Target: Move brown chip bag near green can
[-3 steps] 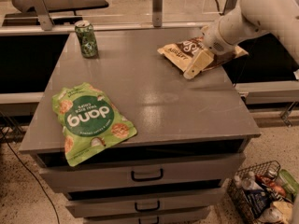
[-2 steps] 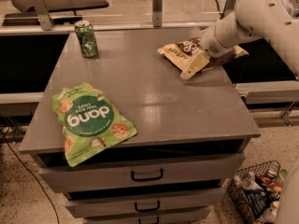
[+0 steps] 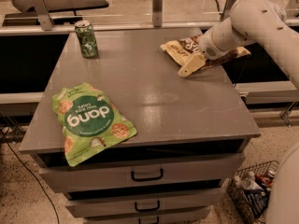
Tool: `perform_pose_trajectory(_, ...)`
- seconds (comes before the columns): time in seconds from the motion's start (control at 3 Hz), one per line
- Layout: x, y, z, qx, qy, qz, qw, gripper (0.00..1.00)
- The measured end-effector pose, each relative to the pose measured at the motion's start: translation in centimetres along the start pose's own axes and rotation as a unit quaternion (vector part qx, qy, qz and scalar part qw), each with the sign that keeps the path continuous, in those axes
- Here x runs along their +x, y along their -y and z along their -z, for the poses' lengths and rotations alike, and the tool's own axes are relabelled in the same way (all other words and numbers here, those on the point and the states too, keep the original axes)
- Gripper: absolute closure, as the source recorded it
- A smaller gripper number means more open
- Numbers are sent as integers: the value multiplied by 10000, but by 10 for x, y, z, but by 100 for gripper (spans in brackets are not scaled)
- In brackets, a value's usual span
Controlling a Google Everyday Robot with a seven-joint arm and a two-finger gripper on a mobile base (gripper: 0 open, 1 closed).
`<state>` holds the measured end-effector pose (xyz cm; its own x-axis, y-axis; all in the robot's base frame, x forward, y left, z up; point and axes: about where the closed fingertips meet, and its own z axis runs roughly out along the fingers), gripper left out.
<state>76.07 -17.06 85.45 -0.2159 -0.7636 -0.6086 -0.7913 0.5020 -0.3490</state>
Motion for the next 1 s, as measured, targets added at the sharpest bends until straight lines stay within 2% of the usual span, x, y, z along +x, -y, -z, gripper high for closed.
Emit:
perform_pose_trajectory(0.67,-7,-1,2,12,74,16,10000,69)
perform_pose_trajectory(1.0,-19,-3,11,-4,212,161,9996,93)
